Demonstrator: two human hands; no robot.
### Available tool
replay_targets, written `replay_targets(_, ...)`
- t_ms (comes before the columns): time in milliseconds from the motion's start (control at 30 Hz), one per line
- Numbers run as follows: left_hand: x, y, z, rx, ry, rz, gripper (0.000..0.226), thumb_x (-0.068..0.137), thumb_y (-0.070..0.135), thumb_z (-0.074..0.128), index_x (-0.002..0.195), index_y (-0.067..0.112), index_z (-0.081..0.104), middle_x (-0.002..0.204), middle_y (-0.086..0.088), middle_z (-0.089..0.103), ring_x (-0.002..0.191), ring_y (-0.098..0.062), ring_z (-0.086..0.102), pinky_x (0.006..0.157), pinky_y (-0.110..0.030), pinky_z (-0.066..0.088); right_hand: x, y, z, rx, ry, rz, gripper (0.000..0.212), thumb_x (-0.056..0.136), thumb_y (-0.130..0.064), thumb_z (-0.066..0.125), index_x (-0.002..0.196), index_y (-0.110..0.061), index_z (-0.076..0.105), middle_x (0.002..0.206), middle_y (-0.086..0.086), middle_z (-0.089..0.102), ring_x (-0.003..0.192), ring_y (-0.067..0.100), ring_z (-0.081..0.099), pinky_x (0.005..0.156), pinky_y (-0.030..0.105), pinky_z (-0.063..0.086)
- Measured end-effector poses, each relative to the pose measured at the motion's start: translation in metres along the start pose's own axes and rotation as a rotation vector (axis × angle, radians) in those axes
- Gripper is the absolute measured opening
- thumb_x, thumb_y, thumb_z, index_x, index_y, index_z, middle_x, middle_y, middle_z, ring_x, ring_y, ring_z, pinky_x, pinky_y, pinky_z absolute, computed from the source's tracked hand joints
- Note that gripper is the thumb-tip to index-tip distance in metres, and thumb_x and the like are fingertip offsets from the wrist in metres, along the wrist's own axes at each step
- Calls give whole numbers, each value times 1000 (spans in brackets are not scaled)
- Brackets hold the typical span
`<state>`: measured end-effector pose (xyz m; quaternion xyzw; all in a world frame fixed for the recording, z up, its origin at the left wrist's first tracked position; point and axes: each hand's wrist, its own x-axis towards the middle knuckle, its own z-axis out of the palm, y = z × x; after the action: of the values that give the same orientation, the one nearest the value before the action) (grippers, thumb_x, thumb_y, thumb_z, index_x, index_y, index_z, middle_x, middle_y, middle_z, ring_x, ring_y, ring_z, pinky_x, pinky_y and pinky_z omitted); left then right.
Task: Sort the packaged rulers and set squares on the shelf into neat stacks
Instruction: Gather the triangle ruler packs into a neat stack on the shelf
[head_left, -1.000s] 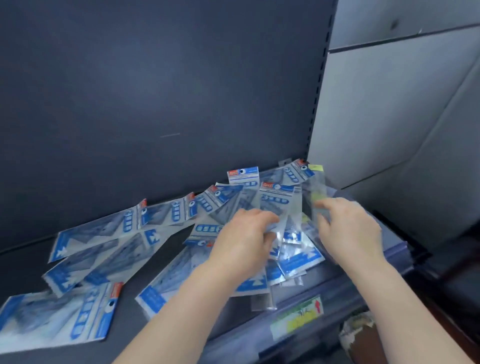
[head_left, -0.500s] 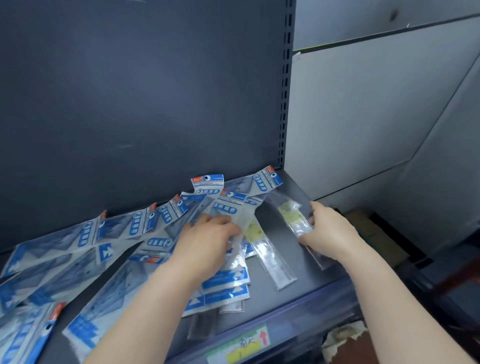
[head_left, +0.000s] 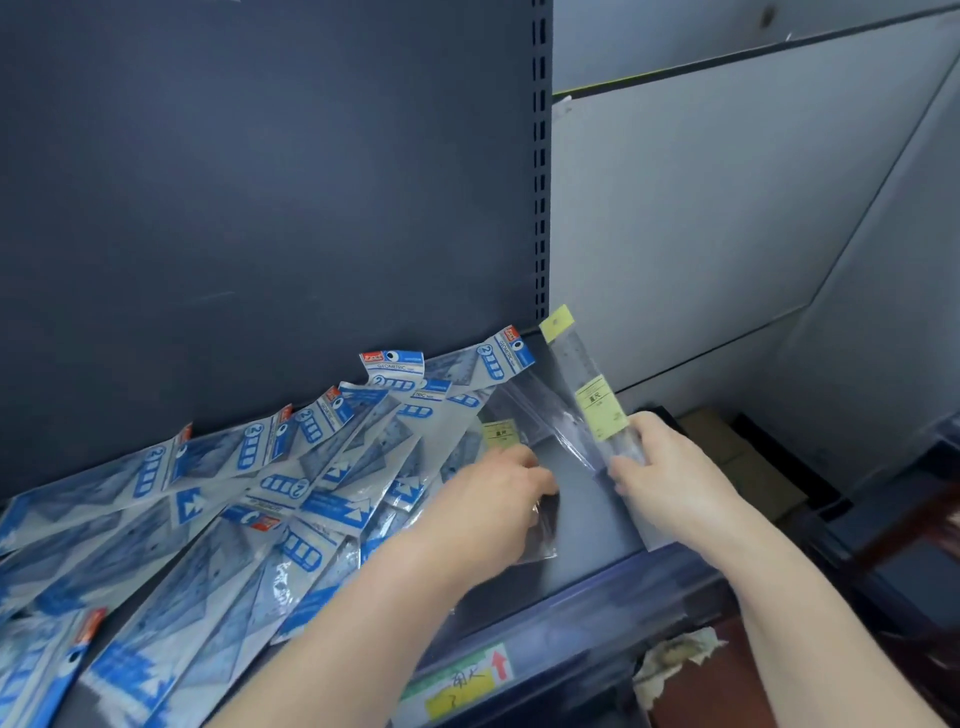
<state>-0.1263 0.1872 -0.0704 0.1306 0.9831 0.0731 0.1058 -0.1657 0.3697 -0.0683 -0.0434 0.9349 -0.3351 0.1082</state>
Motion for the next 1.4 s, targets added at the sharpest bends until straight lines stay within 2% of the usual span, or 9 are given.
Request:
replay_targets(100, -1, -5, -13, -67, 35, -155, 23, 83, 35, 69, 100, 20, 64, 106, -2, 56, 104, -26, 55, 78, -34, 47, -3, -2, 10, 35, -26, -11, 19, 92, -21, 46, 110, -25, 45, 111, 2, 64, 95, 22, 63, 76, 34, 48)
replay_targets(267, -3, 3, -7, 55, 149, -499, 63, 81, 52, 69, 122, 10, 44, 124, -11, 51, 112, -32, 53, 87, -36, 43, -6, -13, 15, 74, -52, -35, 21, 95, -19, 44, 117, -21, 42, 123, 3, 59, 98, 22, 62, 85, 44, 51)
replay_targets(433, -13, -11, -14, -118, 97, -587, 38, 82, 24, 71, 107, 12, 45, 115, -9, 56, 99, -29, 58, 71, -31, 40, -11, -16, 13, 82, -41, -61, 21, 95, -19, 44, 116, -20, 42, 121, 3, 60, 96, 21, 63, 82, 42, 52)
replay_targets(600, -30, -25, -21, -228, -31, -590, 26, 68, 32, 75, 83, 16, 61, 84, -3, 66, 78, -21, 63, 58, -27, 42, -15, -22, 12, 113, -7, -76, 22, 90, -15, 50, 110, -21, 44, 104, 0, 59, 95, 21, 59, 81, 39, 49)
replay_targets(800, -59, -49, -38, -312, -47, -565, 38, 80, 37, 68, 60, 18, 41, 57, 5, 44, 56, -17, 42, 55, -28, 32, -13, -31, 16, 138, 18, -84, 14, 93, -24, 49, 107, -22, 45, 101, -1, 61, 92, 22, 59, 79, 38, 48)
replay_targets(1033, -95, -62, -59, -691, -13, -467, 23, 89, 32, 65, 78, 13, 59, 66, 3, 49, 62, -14, 43, 63, -30, 36, -14, -51, 38, 264, 9, -111, 14, 91, -24, 52, 104, -21, 50, 94, -1, 62, 84, 20, 57, 77, 41, 51)
replay_targets(1167, -79, -52, -42, -918, 314, -519, 11, 94, 17, 55, 92, 23, 64, 87, 3, 69, 73, -15, 59, 68, -29, 46, -15, -58, 44, 307, -33, -124, 18, 89, -25, 56, 107, -25, 53, 98, -4, 65, 89, 18, 61, 83, 42, 52)
replay_targets(1333, -63, -26, -25, -1161, 290, -430, 22, 90, 3, 60, 106, 19, 62, 99, -2, 74, 82, -18, 69, 61, -29, 54, -20, -72, 56, 524, -115, -127, 16, 89, -21, 61, 103, -28, 56, 102, -7, 68, 89, 17, 66, 67, 37, 58)
replay_targets(1400, -60, -22, -25, -1230, 327, -446, 18, 94, 6, 57, 107, 16, 62, 102, -4, 73, 86, -18, 69, 65, -29, 56, -20, -72, 58, 469, -89, -165, 19, 93, -24, 54, 112, -26, 56, 111, -8, 65, 96, 17, 63, 75, 41, 58)
